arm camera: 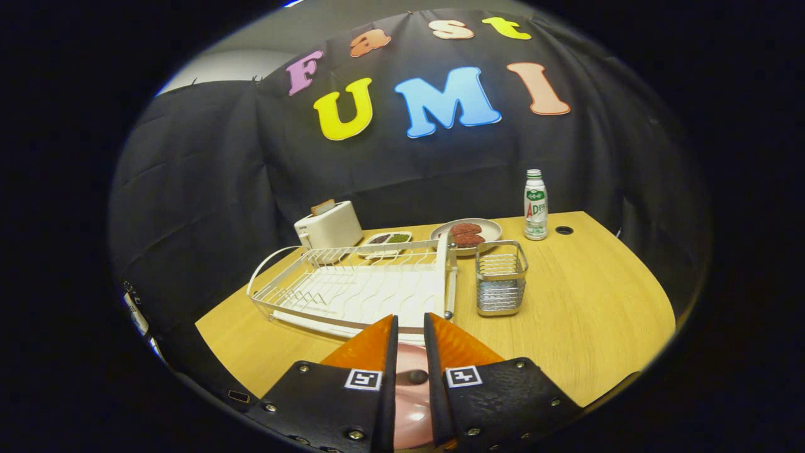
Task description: Take the plate from the dish rack, then take the spoon from the basket and place it into the plate.
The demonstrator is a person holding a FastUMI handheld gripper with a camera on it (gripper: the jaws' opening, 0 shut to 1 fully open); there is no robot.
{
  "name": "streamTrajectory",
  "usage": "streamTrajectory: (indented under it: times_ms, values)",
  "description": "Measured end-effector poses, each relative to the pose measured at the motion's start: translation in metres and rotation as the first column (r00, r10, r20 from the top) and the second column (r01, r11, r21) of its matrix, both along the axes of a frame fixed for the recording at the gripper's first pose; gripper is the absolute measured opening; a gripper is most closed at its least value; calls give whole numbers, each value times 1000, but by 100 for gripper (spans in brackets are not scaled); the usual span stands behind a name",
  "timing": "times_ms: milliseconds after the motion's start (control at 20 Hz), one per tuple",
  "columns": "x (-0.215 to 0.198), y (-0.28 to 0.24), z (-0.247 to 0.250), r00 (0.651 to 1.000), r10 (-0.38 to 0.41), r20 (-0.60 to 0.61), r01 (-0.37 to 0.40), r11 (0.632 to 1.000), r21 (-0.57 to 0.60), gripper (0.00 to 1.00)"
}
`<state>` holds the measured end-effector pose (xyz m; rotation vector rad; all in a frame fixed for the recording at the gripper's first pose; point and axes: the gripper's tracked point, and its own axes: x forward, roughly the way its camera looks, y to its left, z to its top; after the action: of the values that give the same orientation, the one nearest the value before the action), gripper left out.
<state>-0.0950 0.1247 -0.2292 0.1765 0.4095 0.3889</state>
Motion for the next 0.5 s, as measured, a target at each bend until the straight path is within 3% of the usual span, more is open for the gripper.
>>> streamTrajectory:
  times_ms: [200,500]
  values:
    - [5,-22,3,999,-41,-11,40,998,-46,23]
    - [27,-44,92,973,-144,183,160,984,-76,23]
